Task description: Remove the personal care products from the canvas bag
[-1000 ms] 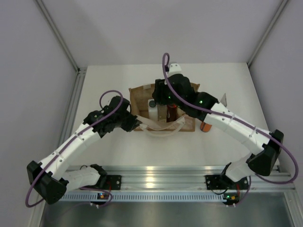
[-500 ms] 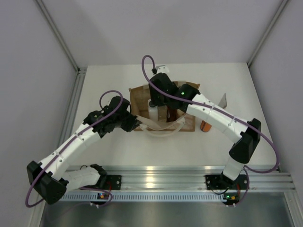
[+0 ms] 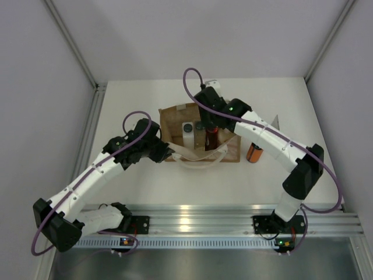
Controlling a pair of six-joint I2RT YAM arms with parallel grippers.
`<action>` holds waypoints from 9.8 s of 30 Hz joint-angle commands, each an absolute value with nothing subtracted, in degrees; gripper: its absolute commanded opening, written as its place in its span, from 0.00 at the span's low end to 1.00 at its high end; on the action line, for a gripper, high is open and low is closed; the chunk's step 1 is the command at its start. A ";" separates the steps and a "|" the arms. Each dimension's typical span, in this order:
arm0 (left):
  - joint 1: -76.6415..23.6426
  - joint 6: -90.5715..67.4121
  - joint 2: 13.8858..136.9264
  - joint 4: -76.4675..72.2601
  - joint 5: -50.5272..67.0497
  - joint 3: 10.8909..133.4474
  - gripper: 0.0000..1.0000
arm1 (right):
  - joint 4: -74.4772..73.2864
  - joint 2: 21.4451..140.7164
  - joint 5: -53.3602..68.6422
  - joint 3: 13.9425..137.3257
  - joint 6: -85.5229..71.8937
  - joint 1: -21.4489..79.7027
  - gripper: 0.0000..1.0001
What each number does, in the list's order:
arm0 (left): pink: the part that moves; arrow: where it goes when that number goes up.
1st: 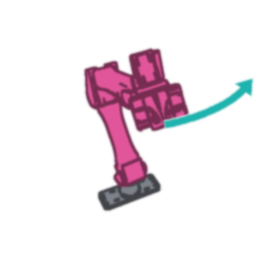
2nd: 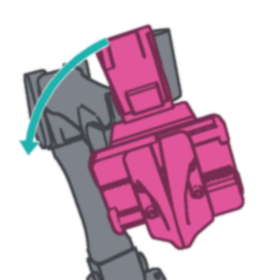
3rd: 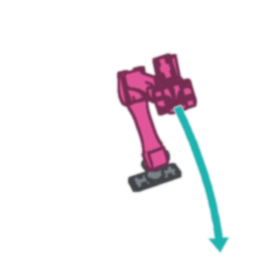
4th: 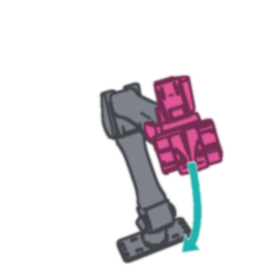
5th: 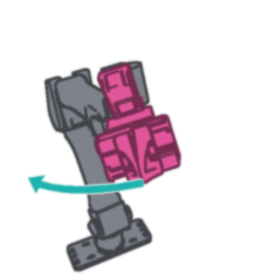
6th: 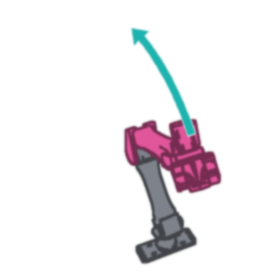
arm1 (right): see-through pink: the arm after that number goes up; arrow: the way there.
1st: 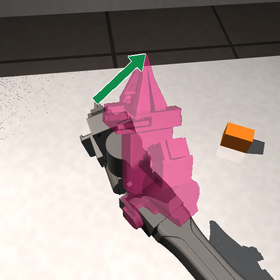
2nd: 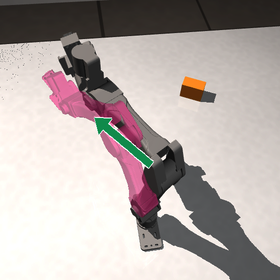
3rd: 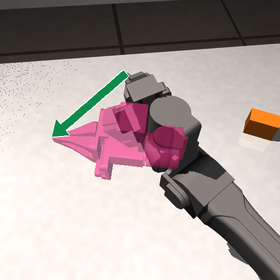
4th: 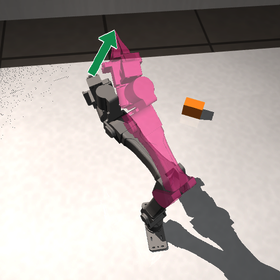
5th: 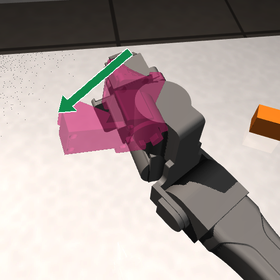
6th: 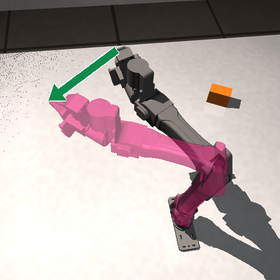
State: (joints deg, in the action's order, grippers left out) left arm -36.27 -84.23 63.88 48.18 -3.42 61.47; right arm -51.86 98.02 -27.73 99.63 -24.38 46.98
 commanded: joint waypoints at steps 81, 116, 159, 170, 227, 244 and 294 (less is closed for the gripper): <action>-36.21 -83.58 64.77 49.57 -1.85 62.14 0.00 | -40.52 97.31 -23.03 89.56 -19.25 38.85 0.00; -36.21 -84.55 66.45 49.57 -1.41 62.23 0.00 | -66.00 84.73 -21.09 120.05 -11.95 39.02 0.00; -36.21 -80.95 69.43 49.39 2.02 66.79 0.00 | -15.95 68.11 -13.04 67.77 -2.12 -7.55 0.00; -36.30 -80.86 69.52 48.87 1.85 68.29 0.00 | -9.32 88.84 -6.86 74.96 9.66 -10.46 0.00; -36.21 -84.20 64.78 43.86 -3.61 63.20 0.00 | -55.19 80.68 -20.99 85.87 -28.66 45.61 0.52; -36.21 -87.80 65.30 40.43 -1.67 60.20 0.00 | -58.36 92.81 -36.30 89.03 -23.29 45.36 0.63; -35.07 -84.46 68.73 39.02 -0.26 59.77 0.00 | -36.30 98.36 -22.33 85.52 -18.55 34.80 0.00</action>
State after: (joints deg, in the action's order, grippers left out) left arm -35.53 -85.27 67.81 41.08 0.16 59.33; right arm -39.38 101.06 -25.02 86.43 -20.05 35.31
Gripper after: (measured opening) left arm 0.053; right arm 0.334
